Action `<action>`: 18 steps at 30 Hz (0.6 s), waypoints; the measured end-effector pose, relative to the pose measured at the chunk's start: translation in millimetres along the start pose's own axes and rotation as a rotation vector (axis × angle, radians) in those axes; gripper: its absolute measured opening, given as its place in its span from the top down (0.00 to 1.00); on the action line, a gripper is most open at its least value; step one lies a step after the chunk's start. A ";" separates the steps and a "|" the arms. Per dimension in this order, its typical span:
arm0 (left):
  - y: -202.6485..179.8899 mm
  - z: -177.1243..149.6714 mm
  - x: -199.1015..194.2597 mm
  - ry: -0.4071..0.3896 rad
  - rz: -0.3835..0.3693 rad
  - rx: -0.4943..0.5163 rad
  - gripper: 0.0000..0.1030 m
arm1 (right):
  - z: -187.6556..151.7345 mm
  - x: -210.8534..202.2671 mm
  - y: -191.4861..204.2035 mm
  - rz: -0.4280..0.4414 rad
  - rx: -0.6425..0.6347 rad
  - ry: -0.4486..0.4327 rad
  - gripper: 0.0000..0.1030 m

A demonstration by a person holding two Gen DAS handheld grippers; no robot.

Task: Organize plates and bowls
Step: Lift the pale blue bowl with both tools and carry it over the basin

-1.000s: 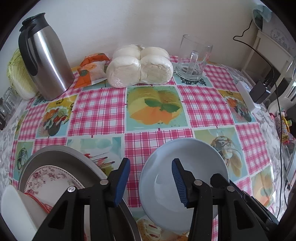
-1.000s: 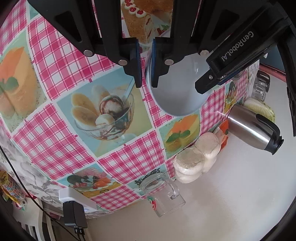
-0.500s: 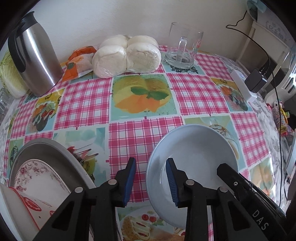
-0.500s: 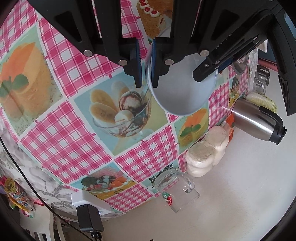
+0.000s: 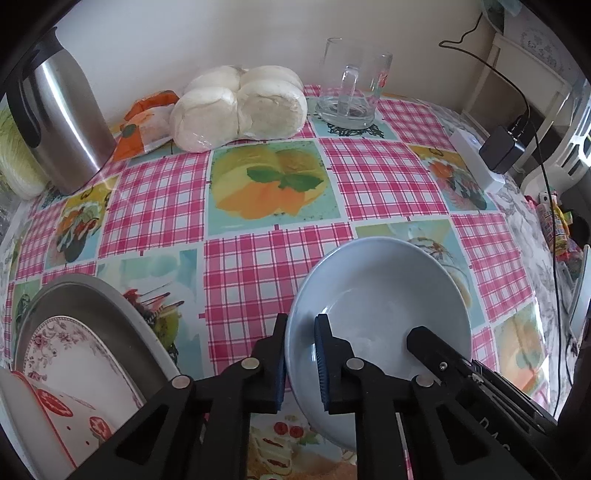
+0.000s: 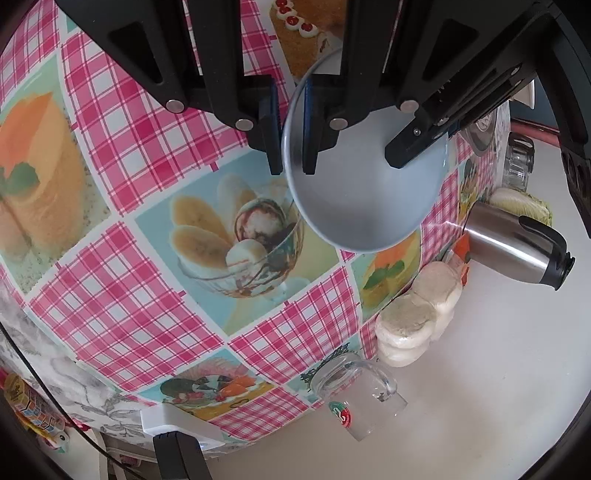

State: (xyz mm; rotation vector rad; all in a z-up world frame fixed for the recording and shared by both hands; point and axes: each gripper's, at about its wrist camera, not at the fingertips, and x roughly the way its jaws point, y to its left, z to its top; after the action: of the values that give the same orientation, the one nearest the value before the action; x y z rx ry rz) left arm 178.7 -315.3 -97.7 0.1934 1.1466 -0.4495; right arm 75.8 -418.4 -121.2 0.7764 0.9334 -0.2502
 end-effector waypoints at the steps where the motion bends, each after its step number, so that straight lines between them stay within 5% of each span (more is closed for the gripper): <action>1: 1.0 0.1 -0.7 0.002 -0.005 -0.007 0.85 | 0.2 -0.7 0.6 -0.006 0.004 -0.002 0.89; 18: 46.0 5.0 -95.9 -0.127 -0.124 -0.144 0.85 | -0.5 -77.9 78.8 -0.014 -0.135 -0.170 0.87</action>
State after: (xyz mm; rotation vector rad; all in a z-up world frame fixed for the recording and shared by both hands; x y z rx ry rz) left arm 171.0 -252.5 -12.0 -0.0312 1.0646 -0.4797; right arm 69.7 -372.1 -20.7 0.6143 0.7870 -0.2585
